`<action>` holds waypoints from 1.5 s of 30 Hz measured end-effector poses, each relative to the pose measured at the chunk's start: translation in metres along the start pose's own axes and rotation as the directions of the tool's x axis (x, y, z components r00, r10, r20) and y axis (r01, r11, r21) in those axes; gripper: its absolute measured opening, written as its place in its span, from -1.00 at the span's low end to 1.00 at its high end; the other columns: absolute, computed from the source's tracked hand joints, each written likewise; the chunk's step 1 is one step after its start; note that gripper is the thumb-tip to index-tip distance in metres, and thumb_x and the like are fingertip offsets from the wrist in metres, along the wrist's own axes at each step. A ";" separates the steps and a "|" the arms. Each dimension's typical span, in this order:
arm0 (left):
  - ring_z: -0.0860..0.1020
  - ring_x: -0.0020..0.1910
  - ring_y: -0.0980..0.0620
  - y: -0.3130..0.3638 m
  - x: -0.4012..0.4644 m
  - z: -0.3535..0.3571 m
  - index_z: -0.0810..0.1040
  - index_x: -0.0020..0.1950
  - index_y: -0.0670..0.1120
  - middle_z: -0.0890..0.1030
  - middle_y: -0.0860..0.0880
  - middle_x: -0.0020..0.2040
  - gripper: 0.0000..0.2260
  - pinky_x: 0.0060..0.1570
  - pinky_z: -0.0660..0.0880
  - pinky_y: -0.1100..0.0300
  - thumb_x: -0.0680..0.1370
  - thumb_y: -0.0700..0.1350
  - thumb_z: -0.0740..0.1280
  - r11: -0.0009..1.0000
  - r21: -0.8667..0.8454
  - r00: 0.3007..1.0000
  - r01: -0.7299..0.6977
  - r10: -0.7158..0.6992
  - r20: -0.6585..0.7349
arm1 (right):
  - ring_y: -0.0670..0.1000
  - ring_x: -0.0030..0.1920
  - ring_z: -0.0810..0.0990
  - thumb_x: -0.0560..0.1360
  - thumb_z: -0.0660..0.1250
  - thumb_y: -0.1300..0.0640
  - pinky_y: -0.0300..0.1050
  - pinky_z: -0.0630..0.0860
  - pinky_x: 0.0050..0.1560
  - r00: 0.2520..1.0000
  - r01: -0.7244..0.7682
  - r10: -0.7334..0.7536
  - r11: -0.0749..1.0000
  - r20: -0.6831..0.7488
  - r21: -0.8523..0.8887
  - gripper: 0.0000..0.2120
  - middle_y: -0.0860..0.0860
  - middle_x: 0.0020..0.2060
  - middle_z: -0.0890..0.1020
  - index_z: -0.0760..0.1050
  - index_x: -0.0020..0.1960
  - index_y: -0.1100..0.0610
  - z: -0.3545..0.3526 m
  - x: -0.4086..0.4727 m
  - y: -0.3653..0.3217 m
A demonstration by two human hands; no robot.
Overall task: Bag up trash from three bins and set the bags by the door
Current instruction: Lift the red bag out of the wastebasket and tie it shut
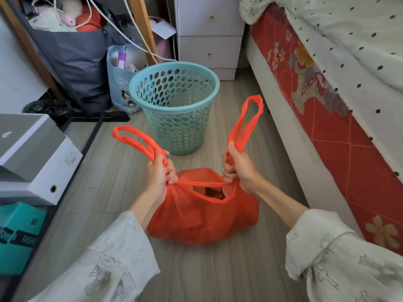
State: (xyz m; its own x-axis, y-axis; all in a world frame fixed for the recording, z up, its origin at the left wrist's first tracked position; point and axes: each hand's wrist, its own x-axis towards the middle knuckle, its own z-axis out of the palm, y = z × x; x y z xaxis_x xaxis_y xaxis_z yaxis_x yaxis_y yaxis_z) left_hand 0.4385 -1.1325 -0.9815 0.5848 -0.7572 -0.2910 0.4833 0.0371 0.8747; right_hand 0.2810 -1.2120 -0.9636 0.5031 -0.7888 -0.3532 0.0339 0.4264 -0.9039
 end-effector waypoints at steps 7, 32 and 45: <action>0.15 -0.66 0.17 0.001 0.000 -0.001 0.27 -0.28 -0.06 0.24 0.01 -0.45 -0.84 -0.61 0.12 0.35 0.46 -0.25 0.00 0.983 -0.031 0.981 0.181 -0.178 0.080 | -0.20 -0.68 0.10 0.59 0.09 0.15 -0.37 0.08 -0.63 0.997 -0.082 0.082 0.976 -0.009 -0.201 -0.84 -0.05 -0.43 0.17 0.29 -0.17 0.05 -0.001 -0.003 0.002; 0.55 -0.19 -0.18 -0.002 -0.008 0.004 0.52 -0.06 -0.16 0.59 -0.23 -0.24 -0.66 -0.19 0.44 0.03 0.60 0.03 0.06 0.571 0.787 0.971 -0.236 0.117 0.206 | -0.13 -0.53 0.08 0.47 0.34 0.02 -0.24 0.04 -0.49 0.949 -0.278 0.309 0.917 0.070 -0.285 -0.66 -0.06 -0.46 0.10 0.18 -0.29 0.01 -0.001 -0.006 0.002; 0.33 -0.49 0.14 -0.004 -0.010 0.008 0.39 -0.35 -0.02 0.34 0.03 -0.44 -0.70 -0.50 0.28 0.31 0.58 -0.01 0.16 0.533 0.801 0.902 -0.271 -0.150 0.405 | -0.16 -0.70 0.16 0.58 -0.14 -0.21 -0.40 0.12 -0.58 0.971 -0.212 0.199 0.973 0.133 0.089 -0.42 -0.10 -0.71 0.18 0.47 -0.24 0.12 0.000 0.005 0.003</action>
State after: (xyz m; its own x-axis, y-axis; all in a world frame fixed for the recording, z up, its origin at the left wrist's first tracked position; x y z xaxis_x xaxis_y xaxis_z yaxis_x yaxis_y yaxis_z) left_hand 0.4258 -1.1307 -0.9792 0.1909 -0.9526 -0.2371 -0.4225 -0.2977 0.8561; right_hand 0.2834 -1.2152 -0.9681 0.6100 -0.6221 -0.4908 0.0032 0.6213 -0.7835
